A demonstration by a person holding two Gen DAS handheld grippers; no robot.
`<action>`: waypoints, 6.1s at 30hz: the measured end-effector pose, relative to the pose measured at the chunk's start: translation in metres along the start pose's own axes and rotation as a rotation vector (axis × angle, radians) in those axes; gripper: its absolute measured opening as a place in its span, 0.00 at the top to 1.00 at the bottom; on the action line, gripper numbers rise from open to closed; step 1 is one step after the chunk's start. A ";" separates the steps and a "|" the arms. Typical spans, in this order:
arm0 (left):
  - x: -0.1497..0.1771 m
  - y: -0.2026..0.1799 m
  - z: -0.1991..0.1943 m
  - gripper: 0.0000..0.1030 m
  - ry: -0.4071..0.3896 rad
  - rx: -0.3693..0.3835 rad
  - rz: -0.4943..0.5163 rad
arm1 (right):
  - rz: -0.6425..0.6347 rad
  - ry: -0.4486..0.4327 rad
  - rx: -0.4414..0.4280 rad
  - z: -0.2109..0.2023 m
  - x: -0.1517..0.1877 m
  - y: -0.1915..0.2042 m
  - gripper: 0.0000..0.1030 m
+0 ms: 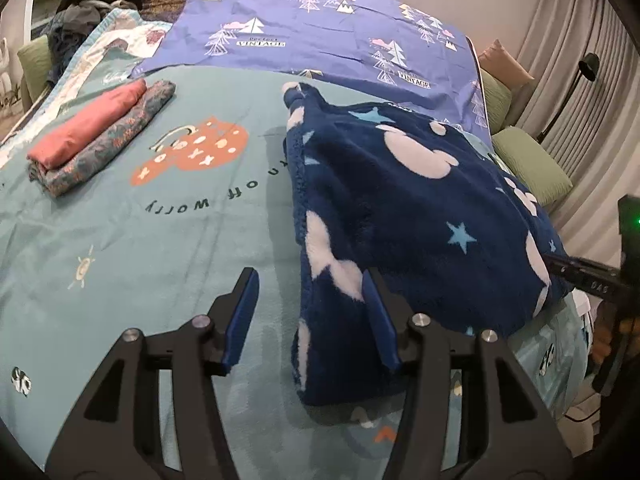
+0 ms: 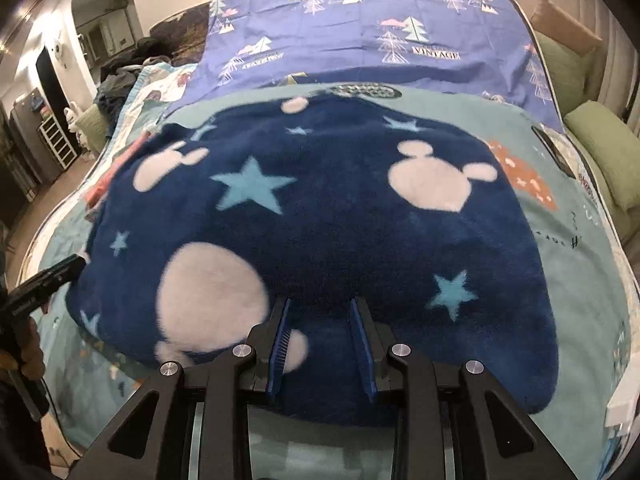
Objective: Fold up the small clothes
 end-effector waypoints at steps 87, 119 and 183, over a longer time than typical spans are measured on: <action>-0.082 0.016 0.103 0.63 0.183 0.540 -0.185 | -0.465 -0.232 -0.097 0.032 0.075 0.230 0.78; -0.191 -0.134 0.044 0.73 0.099 0.356 0.143 | 0.078 -0.402 -0.375 -0.076 -0.008 0.062 0.85; -0.139 -0.291 0.060 0.67 0.032 0.162 0.549 | 0.802 -0.201 -0.463 -0.041 0.060 -0.184 0.85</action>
Point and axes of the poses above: each gripper's, at about its wrist camera, not at the fingertips, and z roughly the way its jaws point, y to its left, x to its underside, the point moved 6 cm from there along z, roughly the way its jaws point, and after that the axes turned 10 degrees about z, right-handed, at the moved point
